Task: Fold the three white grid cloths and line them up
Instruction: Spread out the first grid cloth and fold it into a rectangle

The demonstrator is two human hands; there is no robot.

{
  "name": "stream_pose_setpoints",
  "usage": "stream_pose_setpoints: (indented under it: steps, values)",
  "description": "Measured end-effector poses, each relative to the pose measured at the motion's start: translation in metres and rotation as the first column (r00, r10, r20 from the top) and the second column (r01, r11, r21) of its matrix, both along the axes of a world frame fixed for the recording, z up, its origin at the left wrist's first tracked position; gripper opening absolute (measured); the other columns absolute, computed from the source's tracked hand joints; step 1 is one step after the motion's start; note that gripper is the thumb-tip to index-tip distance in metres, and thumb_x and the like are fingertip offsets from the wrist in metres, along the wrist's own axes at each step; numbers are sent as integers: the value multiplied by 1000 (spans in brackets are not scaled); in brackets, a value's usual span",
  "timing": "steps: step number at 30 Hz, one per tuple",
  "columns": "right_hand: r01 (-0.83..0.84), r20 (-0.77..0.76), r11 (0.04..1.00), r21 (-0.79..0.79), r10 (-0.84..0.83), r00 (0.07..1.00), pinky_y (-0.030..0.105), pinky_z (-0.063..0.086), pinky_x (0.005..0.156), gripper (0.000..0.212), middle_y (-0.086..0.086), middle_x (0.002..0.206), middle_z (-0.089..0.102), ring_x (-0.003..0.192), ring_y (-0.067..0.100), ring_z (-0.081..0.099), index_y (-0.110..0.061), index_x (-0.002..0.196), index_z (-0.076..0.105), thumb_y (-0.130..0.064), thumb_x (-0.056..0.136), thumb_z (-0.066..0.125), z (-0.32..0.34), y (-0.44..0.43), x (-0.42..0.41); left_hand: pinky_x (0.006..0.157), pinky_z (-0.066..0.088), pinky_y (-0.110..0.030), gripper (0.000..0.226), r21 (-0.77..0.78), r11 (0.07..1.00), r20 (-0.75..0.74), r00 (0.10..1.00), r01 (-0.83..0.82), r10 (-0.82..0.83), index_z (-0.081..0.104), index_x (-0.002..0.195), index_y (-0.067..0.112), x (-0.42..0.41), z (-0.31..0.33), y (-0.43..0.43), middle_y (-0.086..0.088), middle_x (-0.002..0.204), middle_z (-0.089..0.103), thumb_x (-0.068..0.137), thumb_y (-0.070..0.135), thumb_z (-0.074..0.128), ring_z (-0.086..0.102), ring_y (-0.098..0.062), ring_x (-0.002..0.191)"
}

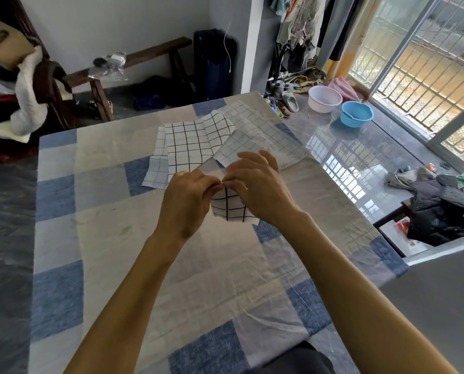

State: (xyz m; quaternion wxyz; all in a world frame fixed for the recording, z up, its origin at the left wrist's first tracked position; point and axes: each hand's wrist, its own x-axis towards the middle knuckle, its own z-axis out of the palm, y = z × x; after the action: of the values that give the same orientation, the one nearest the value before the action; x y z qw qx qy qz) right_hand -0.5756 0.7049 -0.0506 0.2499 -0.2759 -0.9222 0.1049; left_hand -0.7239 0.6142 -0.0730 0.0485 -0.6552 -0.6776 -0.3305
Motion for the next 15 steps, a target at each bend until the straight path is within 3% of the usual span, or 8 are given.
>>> stream_pose_setpoints:
  steps: [4, 7, 11, 15]
  values:
    - [4, -134, 996, -85, -15, 991, 27, 25, 100, 12, -7, 91, 70, 106, 17, 58, -20, 87, 72, -26, 89, 62, -4, 0, 0, 76, 46, -32, 23, 32, 999, 243, 970, -37, 28, 69, 97, 12, 1, -2, -9, -1, 88, 69, 90, 31, 59, 59, -13, 78]
    - [23, -181, 987, -161, -53, 982, 31, 34, 97, 11, -10, 85, 67, 97, 15, 59, -21, 86, 71, -27, 89, 63, -6, 2, 2, 74, 50, -36, 24, 42, 996, 372, 926, -81, 60, 70, 95, 12, 4, -7, -14, 0, 87, 70, 89, 32, 58, 61, -15, 79]
    - [31, -184, 974, -223, -73, 980, 41, 43, 94, 11, -15, 89, 66, 92, 8, 59, -25, 88, 70, -33, 89, 62, -8, -1, 4, 71, 52, -40, 21, 46, 994, 341, 937, -97, 76, 69, 96, 10, 8, -11, -15, -3, 86, 69, 90, 26, 57, 61, -19, 76]
    - [-17, -201, 956, -293, -44, 979, 43, 44, 95, 26, -11, 104, 69, 104, 8, 59, -26, 101, 70, -45, 85, 65, -1, -8, -2, 74, 51, -37, 21, 67, 996, 262, 964, -61, 42, 68, 101, 10, 10, -10, -15, -4, 88, 70, 90, 24, 57, 62, -20, 77]
